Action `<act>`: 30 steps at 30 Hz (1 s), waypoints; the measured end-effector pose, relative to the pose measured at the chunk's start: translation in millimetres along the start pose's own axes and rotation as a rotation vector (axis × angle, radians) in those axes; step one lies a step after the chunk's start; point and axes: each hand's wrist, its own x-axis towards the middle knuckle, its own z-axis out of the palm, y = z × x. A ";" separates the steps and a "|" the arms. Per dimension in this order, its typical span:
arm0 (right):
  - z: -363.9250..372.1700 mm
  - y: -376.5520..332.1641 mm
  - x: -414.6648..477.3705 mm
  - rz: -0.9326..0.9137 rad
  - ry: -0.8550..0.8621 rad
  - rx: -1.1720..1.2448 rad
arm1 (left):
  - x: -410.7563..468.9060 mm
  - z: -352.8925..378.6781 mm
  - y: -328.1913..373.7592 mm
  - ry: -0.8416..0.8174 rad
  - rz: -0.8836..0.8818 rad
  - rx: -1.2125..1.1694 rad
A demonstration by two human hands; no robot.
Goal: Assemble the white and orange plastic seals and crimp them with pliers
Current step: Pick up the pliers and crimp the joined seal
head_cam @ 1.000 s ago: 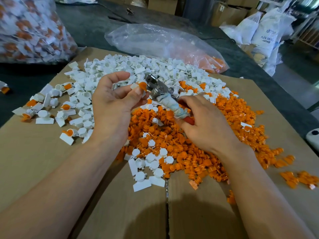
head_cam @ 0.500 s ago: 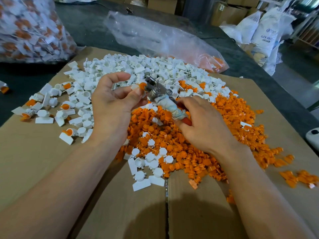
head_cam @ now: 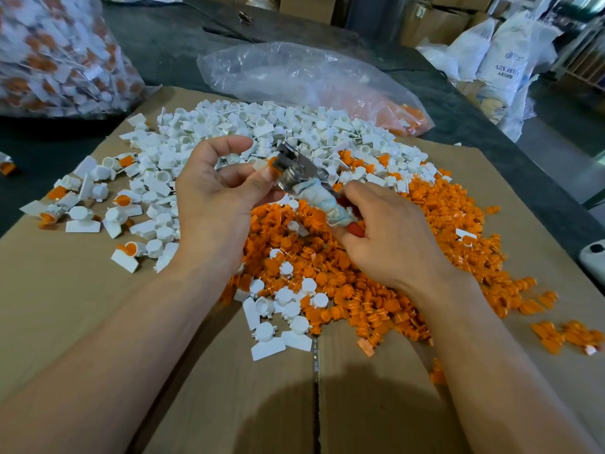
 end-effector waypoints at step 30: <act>6.8 -3.9 0.9 0.005 -0.056 0.175 | -0.3 -1.0 0.7 0.068 -0.087 -0.039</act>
